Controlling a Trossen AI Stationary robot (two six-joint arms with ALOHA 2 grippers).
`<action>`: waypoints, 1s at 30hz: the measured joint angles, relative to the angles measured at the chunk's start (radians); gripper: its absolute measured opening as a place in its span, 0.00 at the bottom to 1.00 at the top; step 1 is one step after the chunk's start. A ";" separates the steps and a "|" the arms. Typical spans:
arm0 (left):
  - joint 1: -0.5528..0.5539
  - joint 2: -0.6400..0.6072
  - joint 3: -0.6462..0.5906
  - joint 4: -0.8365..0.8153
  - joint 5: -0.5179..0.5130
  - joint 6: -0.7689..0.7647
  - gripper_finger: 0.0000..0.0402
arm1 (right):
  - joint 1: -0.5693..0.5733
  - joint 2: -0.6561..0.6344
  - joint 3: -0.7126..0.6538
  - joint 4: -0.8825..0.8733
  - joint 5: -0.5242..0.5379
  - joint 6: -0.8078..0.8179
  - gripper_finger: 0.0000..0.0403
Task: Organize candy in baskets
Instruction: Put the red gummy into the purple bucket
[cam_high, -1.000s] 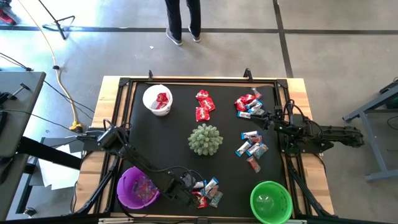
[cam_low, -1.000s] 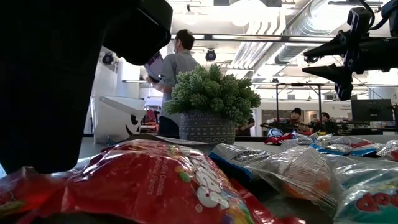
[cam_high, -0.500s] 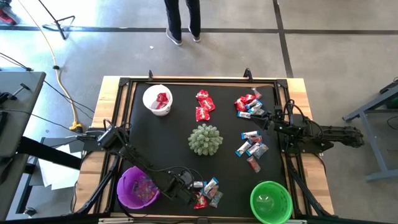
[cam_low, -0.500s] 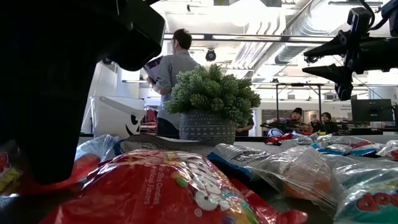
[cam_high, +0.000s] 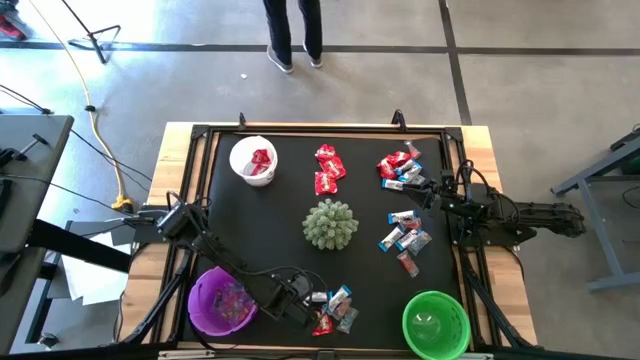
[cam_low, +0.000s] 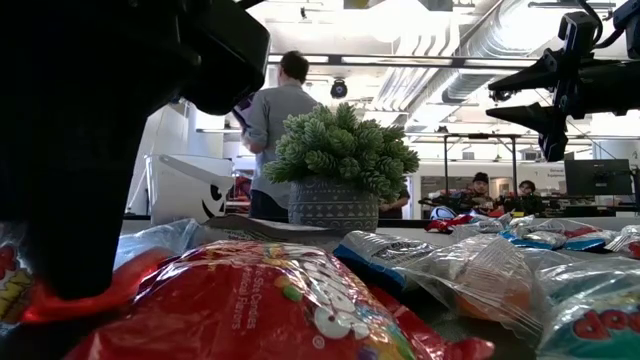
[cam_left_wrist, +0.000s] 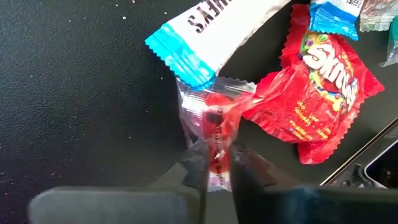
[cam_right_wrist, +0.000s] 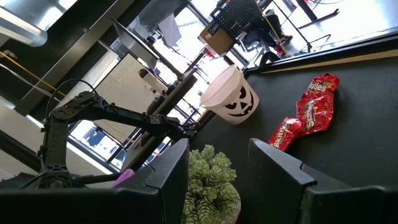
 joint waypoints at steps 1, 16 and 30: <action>0.000 0.000 0.000 0.004 0.000 0.000 0.05 | 0.000 0.000 0.000 0.000 0.000 0.000 0.40; -0.001 -0.158 0.088 -0.128 -0.007 0.015 0.02 | 0.000 0.000 0.000 0.000 0.000 0.000 0.40; -0.099 -0.425 0.114 -0.554 -0.011 0.067 0.03 | 0.000 0.000 0.000 0.000 0.000 0.000 0.40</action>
